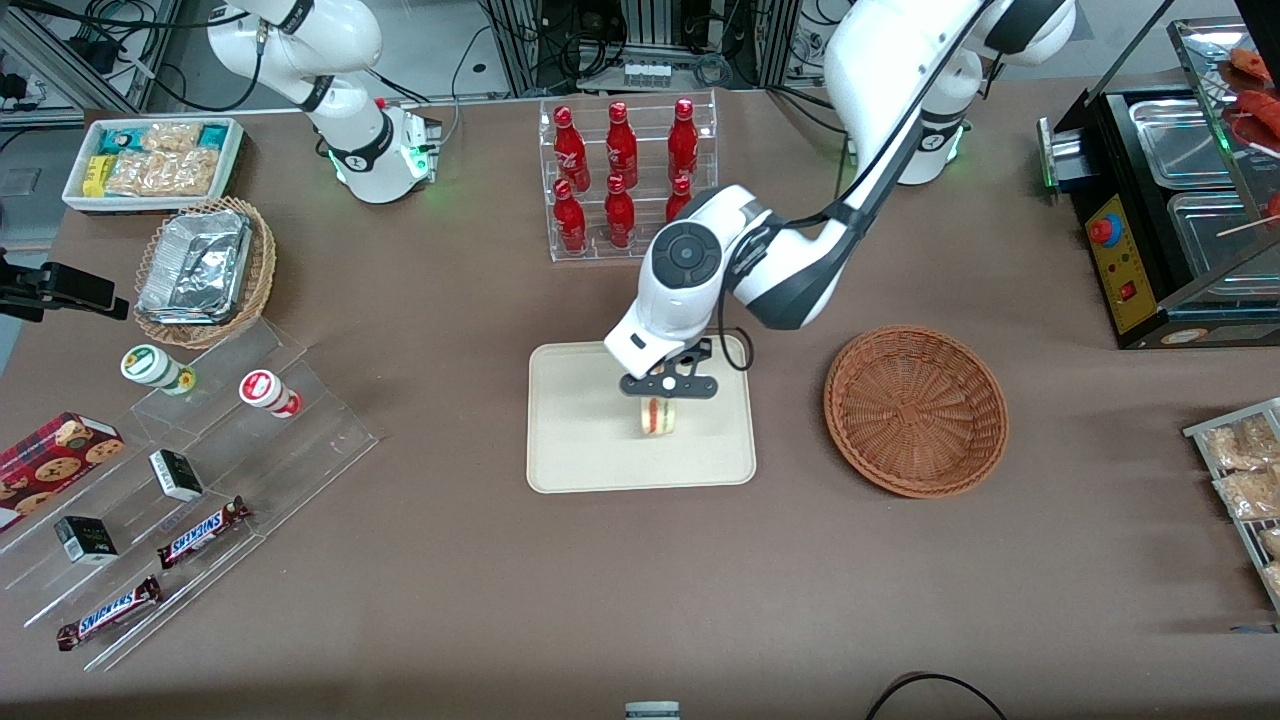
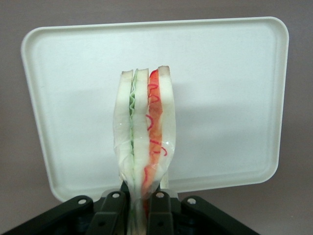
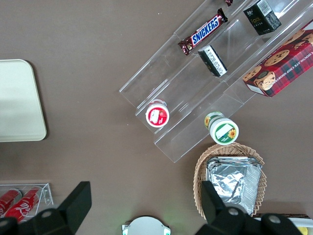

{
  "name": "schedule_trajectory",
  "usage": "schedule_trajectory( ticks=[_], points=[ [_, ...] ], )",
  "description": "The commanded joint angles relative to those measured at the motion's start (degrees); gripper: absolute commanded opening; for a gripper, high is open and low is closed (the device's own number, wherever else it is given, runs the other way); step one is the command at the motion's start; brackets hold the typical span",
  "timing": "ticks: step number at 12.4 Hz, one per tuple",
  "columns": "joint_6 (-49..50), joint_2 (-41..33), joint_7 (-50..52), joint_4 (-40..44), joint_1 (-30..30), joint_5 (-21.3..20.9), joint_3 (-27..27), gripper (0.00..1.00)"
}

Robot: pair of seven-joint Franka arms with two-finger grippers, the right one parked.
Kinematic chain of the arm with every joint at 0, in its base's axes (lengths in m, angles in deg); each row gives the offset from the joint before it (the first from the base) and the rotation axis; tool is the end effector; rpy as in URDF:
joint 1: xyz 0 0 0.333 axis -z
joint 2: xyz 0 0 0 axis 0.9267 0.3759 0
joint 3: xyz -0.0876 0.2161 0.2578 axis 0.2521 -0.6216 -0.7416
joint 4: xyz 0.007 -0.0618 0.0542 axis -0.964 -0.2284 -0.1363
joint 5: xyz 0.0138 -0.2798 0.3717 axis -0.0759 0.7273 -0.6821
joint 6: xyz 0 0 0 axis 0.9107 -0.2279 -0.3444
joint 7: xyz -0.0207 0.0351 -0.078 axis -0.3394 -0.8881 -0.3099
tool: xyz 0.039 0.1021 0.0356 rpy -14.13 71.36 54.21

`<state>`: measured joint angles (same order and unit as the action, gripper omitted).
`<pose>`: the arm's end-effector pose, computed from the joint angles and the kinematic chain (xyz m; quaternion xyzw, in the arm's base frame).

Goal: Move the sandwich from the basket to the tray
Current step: 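Lower the held sandwich onto the cream tray with the left gripper, then open the left gripper and lift it off the sandwich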

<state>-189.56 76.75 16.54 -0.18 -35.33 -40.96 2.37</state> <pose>0.5598 -0.5511 0.2910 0.9981 -0.0245 -0.0258 0.0497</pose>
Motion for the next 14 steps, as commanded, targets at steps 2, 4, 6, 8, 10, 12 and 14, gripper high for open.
schedule_trajectory(
  ticks=[2, 4, 6, 8, 10, 12, 14],
  points=[
    [-4.2, 5.9, 2.0, 3.9, 2.3, -2.5, -0.4, 0.0],
    [-4.5, 8.9, 5.2, 5.7, 2.3, -4.5, -0.4, 0.0],
    [-5.9, 10.6, 8.0, 5.9, 2.3, -4.6, -0.4, 0.0],
    [-8.3, 11.8, 8.8, 5.9, 2.4, -4.6, -0.5, 0.0],
    [-7.8, 10.9, 8.7, 5.9, 2.3, -4.7, -0.5, 1.0],
    [-6.3, 8.3, 8.6, 5.8, 2.0, -4.7, -0.5, 1.0],
    [-1.1, 3.7, 8.9, 5.8, 1.4, -4.1, -0.6, 1.0]
  ],
)
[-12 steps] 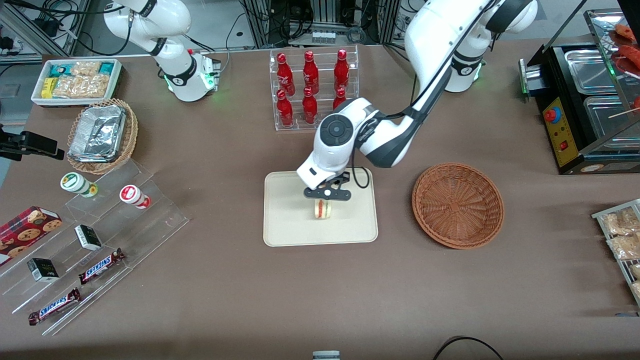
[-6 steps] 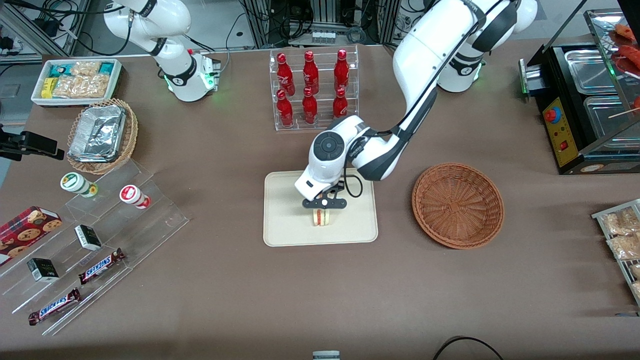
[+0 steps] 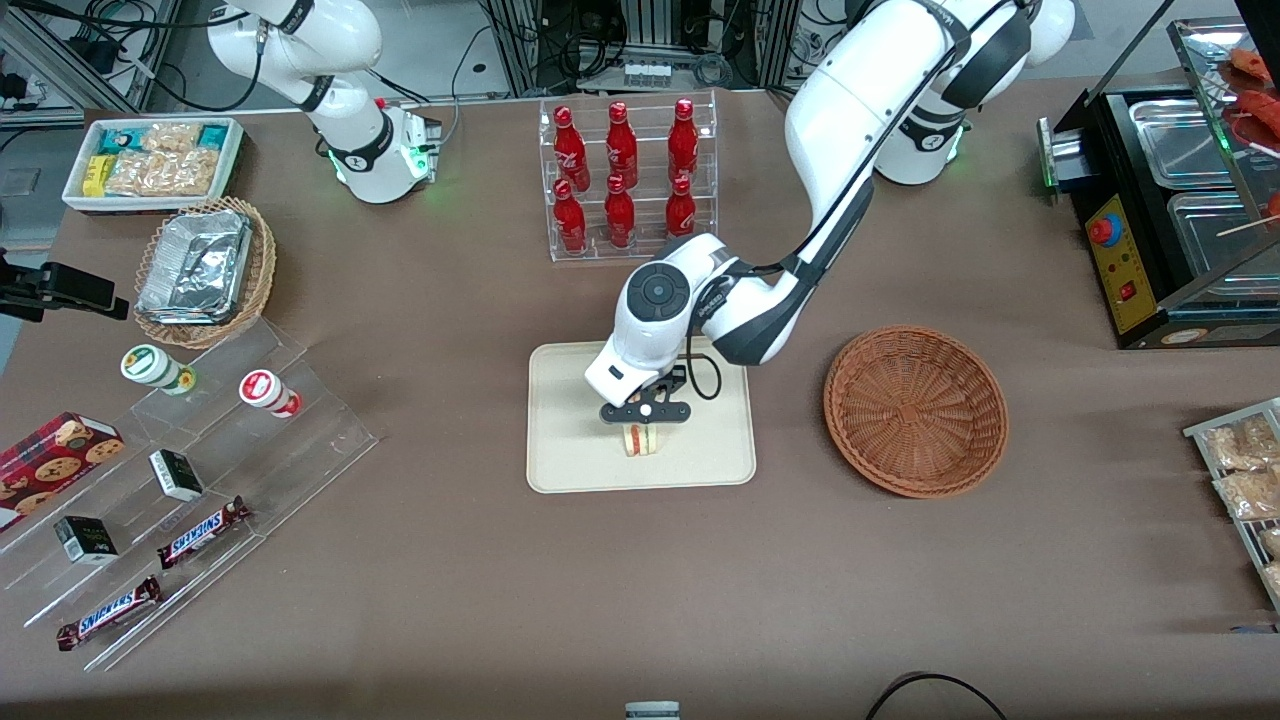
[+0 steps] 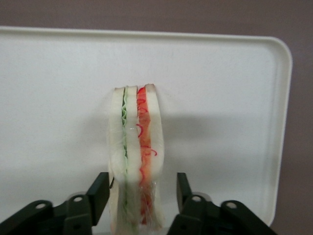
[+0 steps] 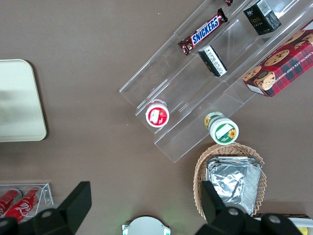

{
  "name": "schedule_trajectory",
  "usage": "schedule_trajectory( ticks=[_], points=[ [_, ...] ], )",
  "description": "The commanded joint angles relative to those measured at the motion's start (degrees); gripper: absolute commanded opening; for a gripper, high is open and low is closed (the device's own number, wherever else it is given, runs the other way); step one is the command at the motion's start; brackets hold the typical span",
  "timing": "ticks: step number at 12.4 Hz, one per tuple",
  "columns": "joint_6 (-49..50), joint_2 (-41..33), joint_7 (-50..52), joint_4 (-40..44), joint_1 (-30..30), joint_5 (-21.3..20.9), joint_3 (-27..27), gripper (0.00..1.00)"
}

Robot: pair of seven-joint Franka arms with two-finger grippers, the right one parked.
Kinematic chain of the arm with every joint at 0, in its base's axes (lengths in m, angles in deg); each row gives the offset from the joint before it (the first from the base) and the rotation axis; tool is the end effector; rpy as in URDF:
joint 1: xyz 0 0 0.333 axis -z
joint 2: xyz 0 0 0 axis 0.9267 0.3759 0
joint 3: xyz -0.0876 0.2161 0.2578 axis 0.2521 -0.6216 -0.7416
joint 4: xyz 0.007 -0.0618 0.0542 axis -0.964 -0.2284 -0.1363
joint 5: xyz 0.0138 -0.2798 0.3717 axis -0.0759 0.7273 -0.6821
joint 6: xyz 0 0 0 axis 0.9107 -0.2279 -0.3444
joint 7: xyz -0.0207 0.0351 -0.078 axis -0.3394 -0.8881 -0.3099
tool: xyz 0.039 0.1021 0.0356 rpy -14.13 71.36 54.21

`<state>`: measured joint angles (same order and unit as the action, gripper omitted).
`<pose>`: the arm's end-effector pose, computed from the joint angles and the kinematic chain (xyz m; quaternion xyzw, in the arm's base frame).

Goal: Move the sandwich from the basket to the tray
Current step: 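Open the left gripper and lift it off the sandwich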

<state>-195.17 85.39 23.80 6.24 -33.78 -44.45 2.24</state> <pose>0.5763 -0.5816 0.2392 0.9977 0.0210 -0.0001 0.0641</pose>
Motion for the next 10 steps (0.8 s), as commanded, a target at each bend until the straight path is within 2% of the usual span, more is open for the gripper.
schedule_trajectory(
  ticks=[1, 7, 8, 10],
  points=[
    [7.2, -8.0, 1.8, -0.9, -0.5, -0.3, -0.6, 1.0],
    [30.2, -28.4, 0.8, -1.9, -11.2, 1.7, -0.6, 1.0],
    [33.4, -31.2, -0.5, -2.9, -13.8, 1.7, -0.5, 1.0],
    [36.5, -38.0, -9.5, -7.2, -19.4, 3.5, -0.6, 1.0]
  ],
)
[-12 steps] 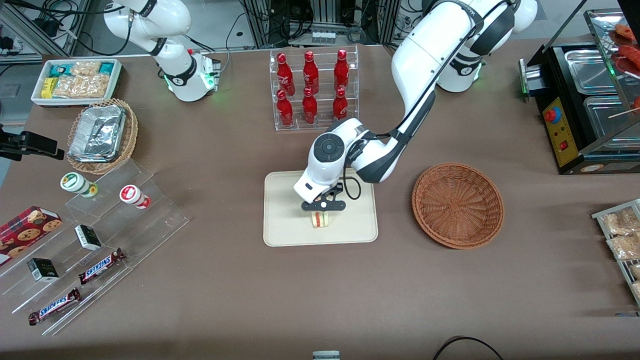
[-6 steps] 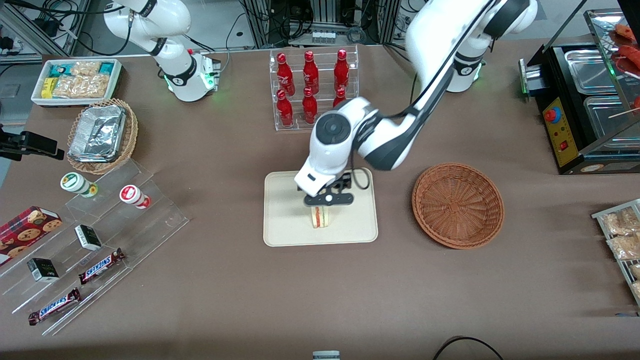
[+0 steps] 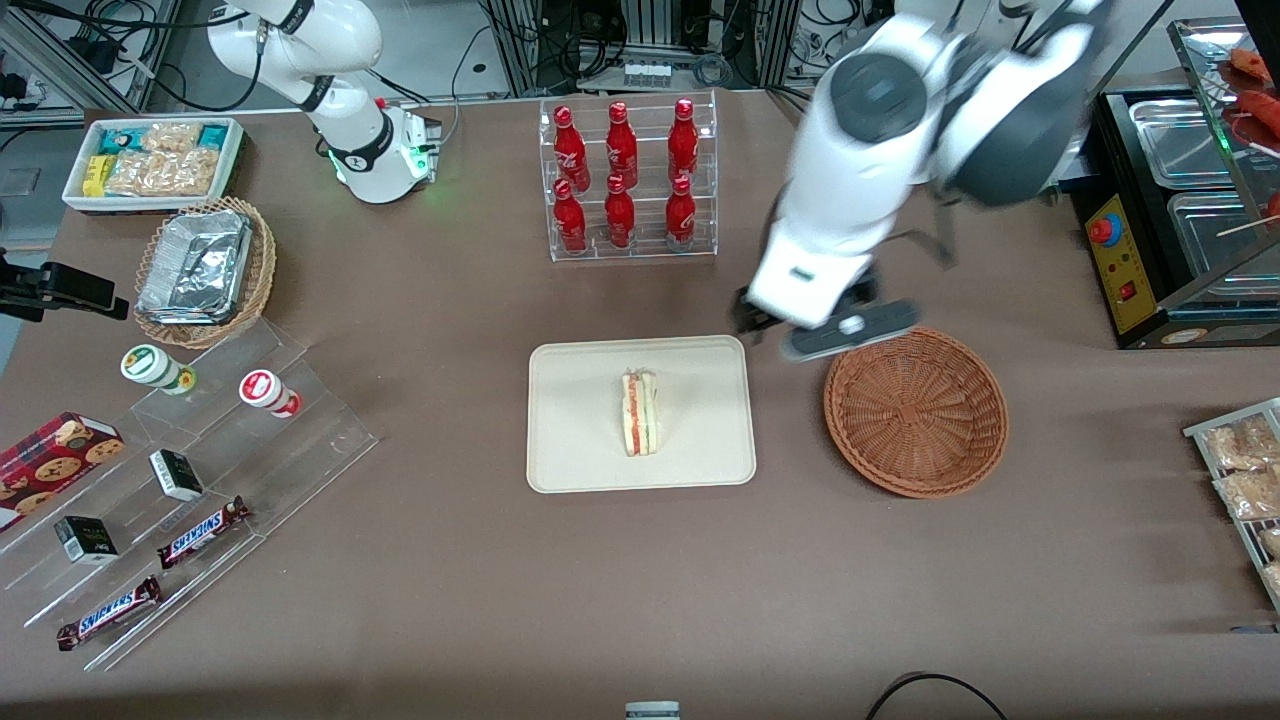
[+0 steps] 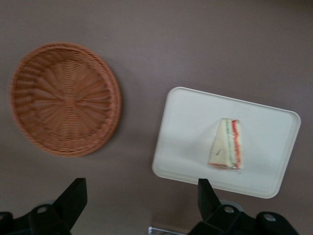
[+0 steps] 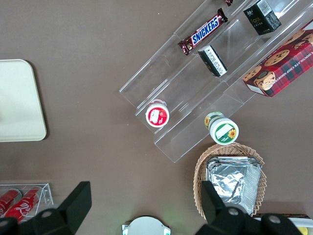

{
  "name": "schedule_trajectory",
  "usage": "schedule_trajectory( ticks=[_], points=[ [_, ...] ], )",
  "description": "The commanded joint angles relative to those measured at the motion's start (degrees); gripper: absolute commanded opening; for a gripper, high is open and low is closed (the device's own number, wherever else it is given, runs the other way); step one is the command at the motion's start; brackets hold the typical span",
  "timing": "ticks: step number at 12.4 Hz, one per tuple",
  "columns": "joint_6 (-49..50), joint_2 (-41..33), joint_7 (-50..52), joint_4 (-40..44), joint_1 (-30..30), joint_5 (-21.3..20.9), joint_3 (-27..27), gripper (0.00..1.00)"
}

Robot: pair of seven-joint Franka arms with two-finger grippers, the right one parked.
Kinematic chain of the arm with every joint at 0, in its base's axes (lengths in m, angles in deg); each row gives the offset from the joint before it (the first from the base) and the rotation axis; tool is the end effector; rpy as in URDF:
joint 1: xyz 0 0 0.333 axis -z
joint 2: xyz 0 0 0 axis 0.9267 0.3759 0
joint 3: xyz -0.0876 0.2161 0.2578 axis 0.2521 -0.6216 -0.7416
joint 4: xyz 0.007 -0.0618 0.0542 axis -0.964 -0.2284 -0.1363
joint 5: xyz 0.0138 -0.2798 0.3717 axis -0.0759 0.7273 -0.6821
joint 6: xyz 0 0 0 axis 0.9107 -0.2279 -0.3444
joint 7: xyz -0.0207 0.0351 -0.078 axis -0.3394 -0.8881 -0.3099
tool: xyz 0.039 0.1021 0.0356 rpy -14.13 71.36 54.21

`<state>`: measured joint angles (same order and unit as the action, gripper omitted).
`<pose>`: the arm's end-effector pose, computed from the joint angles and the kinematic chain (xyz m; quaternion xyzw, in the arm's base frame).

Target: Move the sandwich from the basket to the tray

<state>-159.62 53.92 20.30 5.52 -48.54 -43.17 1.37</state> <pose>0.6035 -0.3560 0.5920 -0.9927 -0.1196 -0.0076 0.0125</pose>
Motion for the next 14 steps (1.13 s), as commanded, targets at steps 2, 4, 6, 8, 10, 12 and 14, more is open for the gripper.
schedule_trajectory(
  ticks=[2, 4, 6, 8, 10, 12, 14],
  points=[
    [2.6, -12.5, -14.0, -10.0, -9.8, 2.9, 0.2, 1.0],
    [5.9, -14.9, -22.6, -10.2, -14.2, 3.0, 0.1, 1.0],
    [7.8, -16.0, -30.8, -9.9, -18.0, 3.1, -0.4, 1.0],
    [9.7, -16.2, -39.3, -9.5, -19.4, 3.5, -3.8, 1.0],
    [9.8, -16.5, -44.9, -8.7, -16.0, 4.1, -12.6, 1.0],
    [10.2, -15.5, -49.3, -6.0, -15.2, 4.6, -15.7, 1.0],
    [9.8, -14.7, -50.1, -5.4, -15.2, 3.4, -15.6, 1.0]
  ],
)
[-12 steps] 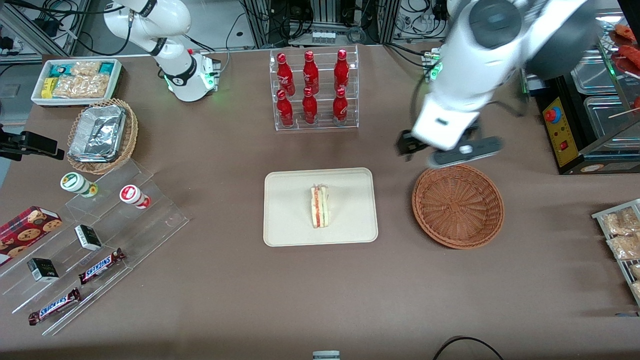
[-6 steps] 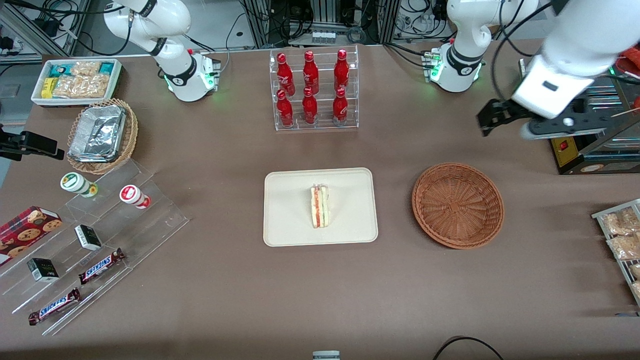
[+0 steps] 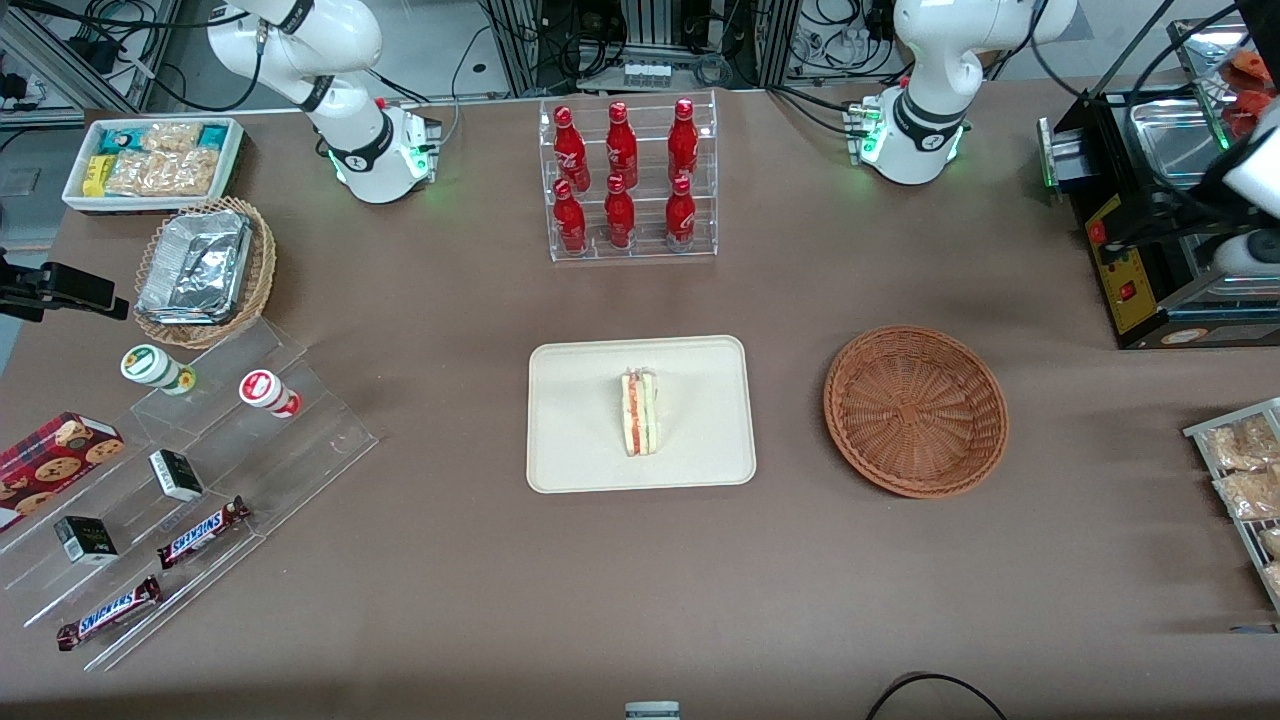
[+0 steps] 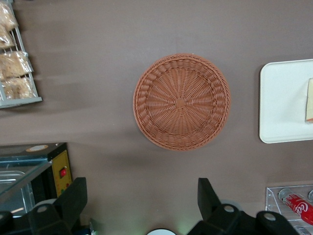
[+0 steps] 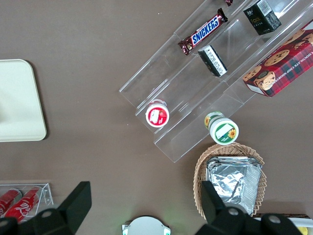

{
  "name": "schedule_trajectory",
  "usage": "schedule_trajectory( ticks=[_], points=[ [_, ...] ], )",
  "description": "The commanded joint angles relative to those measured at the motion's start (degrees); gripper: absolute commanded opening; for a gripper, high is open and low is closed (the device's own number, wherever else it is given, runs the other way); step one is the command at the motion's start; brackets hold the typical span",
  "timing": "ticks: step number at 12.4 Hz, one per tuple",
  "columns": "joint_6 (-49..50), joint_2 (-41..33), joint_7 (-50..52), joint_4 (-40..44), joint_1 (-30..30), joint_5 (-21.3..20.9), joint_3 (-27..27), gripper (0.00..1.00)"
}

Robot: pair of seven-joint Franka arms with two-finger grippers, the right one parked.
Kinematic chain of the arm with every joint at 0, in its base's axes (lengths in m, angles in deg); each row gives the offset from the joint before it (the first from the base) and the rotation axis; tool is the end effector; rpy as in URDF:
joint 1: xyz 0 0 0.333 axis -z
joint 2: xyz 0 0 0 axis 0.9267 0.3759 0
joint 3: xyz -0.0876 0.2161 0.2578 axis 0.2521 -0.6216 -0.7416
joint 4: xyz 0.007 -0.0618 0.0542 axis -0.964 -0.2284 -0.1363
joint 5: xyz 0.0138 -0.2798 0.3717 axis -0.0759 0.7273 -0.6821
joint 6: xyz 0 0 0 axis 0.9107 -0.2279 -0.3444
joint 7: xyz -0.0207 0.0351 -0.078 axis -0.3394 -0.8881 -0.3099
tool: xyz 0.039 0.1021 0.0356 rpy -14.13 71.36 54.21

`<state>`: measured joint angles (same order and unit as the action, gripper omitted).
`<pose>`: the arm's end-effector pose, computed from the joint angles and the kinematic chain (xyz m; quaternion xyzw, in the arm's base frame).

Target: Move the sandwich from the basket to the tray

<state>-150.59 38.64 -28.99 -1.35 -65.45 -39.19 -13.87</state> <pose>0.5979 -0.0018 0.6835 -0.9995 0.0292 0.0102 0.0016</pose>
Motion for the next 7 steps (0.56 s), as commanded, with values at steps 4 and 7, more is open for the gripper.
schedule_trajectory(
  ticks=[4, 7],
  points=[
    [-0.6, 2.6, 0.5, 5.2, 1.2, -1.0, -0.2, 1.0],
    [-0.1, 2.8, 2.2, 5.3, 1.1, -0.2, -0.2, 1.0]
  ],
)
